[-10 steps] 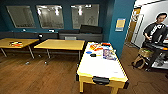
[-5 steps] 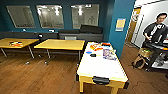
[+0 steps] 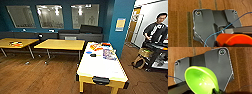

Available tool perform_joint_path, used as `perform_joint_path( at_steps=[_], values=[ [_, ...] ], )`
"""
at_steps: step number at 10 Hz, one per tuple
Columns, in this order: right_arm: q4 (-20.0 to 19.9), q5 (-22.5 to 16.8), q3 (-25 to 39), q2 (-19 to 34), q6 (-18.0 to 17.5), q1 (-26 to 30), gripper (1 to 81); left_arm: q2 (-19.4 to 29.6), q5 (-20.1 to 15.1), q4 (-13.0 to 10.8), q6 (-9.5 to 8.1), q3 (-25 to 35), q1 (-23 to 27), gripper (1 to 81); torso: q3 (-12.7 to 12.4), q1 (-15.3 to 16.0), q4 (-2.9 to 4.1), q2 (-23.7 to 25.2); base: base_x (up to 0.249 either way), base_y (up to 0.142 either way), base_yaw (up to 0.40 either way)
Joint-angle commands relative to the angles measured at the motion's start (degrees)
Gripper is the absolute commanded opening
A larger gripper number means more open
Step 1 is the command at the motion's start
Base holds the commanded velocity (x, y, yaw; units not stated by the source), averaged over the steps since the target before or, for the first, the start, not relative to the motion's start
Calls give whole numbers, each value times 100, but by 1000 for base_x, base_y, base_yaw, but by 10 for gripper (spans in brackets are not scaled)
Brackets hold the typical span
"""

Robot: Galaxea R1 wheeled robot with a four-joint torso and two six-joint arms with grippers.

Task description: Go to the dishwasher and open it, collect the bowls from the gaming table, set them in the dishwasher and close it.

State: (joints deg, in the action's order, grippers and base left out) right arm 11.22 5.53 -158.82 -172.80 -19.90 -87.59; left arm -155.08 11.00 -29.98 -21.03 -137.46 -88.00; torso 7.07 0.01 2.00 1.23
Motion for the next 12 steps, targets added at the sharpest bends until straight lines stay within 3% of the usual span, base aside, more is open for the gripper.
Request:
perform_joint_path(
  at_steps=[1, 5, 12],
  values=[
    [74, -299, -16, 24, 12, 245, 10, 143, -195, -87, 11, 9, 165, 10, 0, 0, 0, 0, 0, 0, 0],
    [74, -299, -16, 24, 12, 246, 10, 134, -159, -87, 47, 9, 165, 10, 0, 0, 0, 0, 0, 0, -33],
    [74, -290, 1, 15, 21, 228, 10, -33, -221, -122, 55, -150, 156, 10, 0, 2, 0, 0, 0, 0, -346]
  ],
)
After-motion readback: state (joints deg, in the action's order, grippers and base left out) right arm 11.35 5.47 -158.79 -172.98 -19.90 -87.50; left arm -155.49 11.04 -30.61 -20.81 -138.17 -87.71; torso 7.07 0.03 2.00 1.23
